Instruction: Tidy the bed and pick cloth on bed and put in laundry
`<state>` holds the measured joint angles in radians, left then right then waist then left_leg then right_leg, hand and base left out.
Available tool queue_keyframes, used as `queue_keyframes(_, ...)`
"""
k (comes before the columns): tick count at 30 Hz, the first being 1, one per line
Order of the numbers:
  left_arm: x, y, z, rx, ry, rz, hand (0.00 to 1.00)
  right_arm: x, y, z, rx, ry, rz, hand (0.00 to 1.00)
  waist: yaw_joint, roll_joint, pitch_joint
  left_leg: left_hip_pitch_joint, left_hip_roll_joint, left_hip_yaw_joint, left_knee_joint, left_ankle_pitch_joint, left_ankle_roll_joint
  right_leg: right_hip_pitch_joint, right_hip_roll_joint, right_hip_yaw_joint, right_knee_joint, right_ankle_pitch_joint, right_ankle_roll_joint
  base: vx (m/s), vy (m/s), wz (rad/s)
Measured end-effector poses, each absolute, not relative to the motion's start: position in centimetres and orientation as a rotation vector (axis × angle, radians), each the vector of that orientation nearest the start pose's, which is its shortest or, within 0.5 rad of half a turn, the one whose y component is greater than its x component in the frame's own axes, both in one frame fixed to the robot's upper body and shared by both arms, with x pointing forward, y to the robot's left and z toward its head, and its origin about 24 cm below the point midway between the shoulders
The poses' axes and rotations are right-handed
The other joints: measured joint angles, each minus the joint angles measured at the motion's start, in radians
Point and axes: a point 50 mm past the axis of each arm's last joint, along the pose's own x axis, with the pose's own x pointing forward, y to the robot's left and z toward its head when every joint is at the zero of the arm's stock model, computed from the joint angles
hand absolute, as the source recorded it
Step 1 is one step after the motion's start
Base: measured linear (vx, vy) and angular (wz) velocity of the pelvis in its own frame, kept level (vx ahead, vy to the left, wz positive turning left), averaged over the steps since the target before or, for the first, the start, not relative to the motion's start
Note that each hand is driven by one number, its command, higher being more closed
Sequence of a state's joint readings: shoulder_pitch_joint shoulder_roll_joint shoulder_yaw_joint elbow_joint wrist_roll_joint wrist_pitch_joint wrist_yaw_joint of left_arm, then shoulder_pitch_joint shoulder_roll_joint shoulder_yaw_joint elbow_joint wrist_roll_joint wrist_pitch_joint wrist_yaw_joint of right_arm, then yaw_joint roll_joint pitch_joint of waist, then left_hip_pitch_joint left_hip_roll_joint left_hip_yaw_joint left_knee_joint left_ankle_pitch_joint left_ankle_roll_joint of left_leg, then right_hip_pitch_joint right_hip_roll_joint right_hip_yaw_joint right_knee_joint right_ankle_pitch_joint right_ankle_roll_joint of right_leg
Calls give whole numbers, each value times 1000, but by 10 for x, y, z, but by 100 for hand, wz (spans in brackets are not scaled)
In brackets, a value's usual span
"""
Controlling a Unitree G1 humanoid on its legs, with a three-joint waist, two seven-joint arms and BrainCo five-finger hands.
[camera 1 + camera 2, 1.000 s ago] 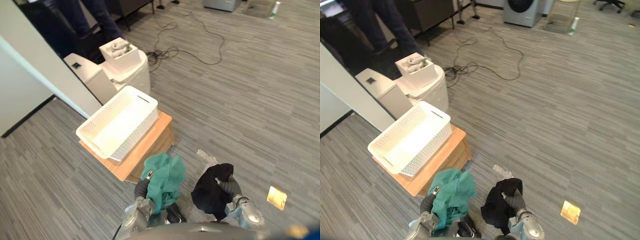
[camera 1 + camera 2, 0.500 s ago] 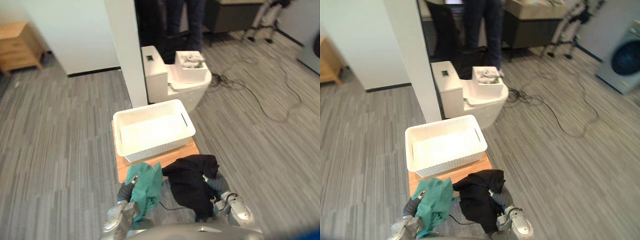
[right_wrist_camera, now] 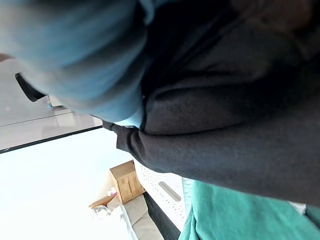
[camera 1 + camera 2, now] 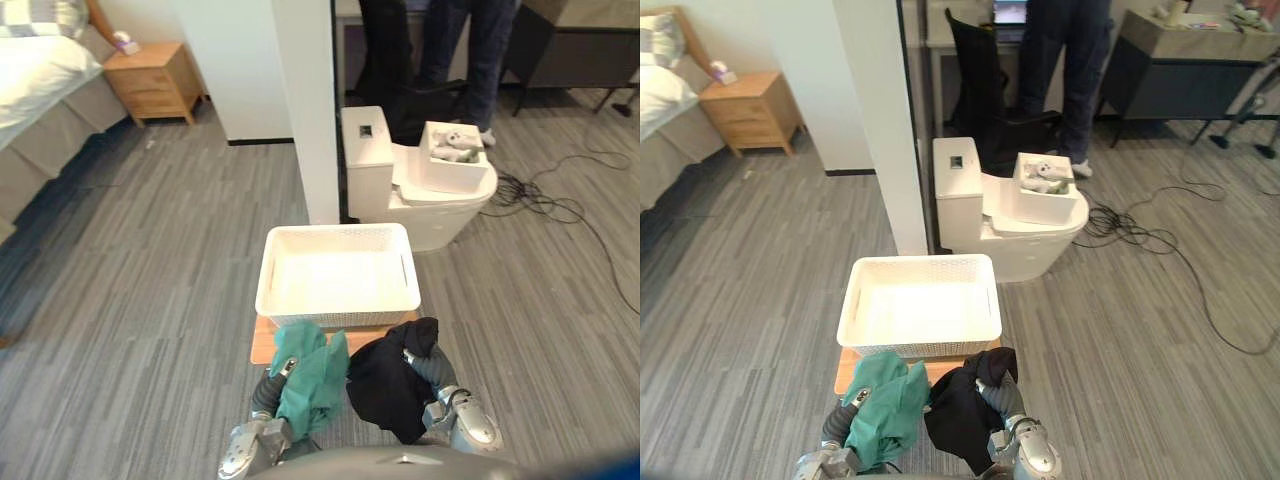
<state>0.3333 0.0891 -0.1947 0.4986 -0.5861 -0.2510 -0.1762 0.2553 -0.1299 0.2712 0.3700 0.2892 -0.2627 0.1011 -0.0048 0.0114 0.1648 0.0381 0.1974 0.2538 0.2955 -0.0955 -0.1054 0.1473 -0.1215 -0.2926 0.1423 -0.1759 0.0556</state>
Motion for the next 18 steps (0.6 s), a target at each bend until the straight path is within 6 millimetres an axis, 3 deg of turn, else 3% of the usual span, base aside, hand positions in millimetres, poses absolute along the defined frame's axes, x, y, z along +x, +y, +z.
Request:
queue_keyframes(3, 121, 145, -102, -470, 556, -30, 100, 165, -142, -69, 172, 385, 151, 100, -7, 1, 0, 100, -56, 17, -271, 124, 7, -2, -10, -19, -6, 7, -6, 57, -10, 44)
queue_keyframes(7, 115, 141, -106, -471, 605, -49, 100, 163, -140, -71, 176, 402, 149, 100, 7, -18, -3, 95, -61, 71, -270, 143, 13, 2, -16, -16, -26, 27, -6, 11, 32, 10)
queue_keyframes(11, 117, 140, -105, -441, 607, -82, 100, 159, -138, -73, 171, 415, 145, 100, 12, -31, -14, 90, -70, 105, -261, 132, 30, -4, -24, 8, -36, 34, 3, -49, 20, -19)
queue_keyframes(12, 118, 138, -104, -434, 601, -109, 100, 157, -136, -73, 175, 418, 144, 100, 9, -35, -23, 90, -82, 125, -267, 101, 52, -39, -46, 16, 9, -7, 24, -70, 109, 2)
queue_keyframes(13, 118, 134, -104, -438, 603, -137, 100, 155, -140, -74, 162, 424, 139, 100, -5, -33, -25, 91, -94, 135, -274, 43, 69, -88, -70, 19, 112, -63, 42, -72, 133, 10)
queue_keyframes(14, 117, 133, -104, -437, 608, -147, 100, 154, -142, -75, 157, 430, 131, 100, -10, -33, -26, 101, -104, 135, -284, 21, 62, -104, -89, 19, 165, -88, 49, -67, 154, 12)
queue_keyframes(15, 117, 133, -106, -436, 624, -158, 100, 153, -143, -75, 142, 435, 120, 100, -24, -54, -20, 126, -135, 126, -301, 7, 54, -146, -134, 36, 303, -109, 55, -61, 110, 11)
queue_keyframes(17, 112, 140, -107, -401, 643, -161, 100, 153, -139, -75, 138, 433, 105, 100, -38, -60, -19, 166, -142, 115, -300, -1, 64, -221, -173, 64, 503, -46, 56, -31, 113, 10)
queue_keyframes(18, 111, 140, -108, -399, 648, -162, 100, 153, -139, -75, 134, 432, 103, 100, -44, -48, -19, 174, -131, 112, -298, 1, 70, -226, -173, 59, 510, -55, 51, 22, 81, 8)
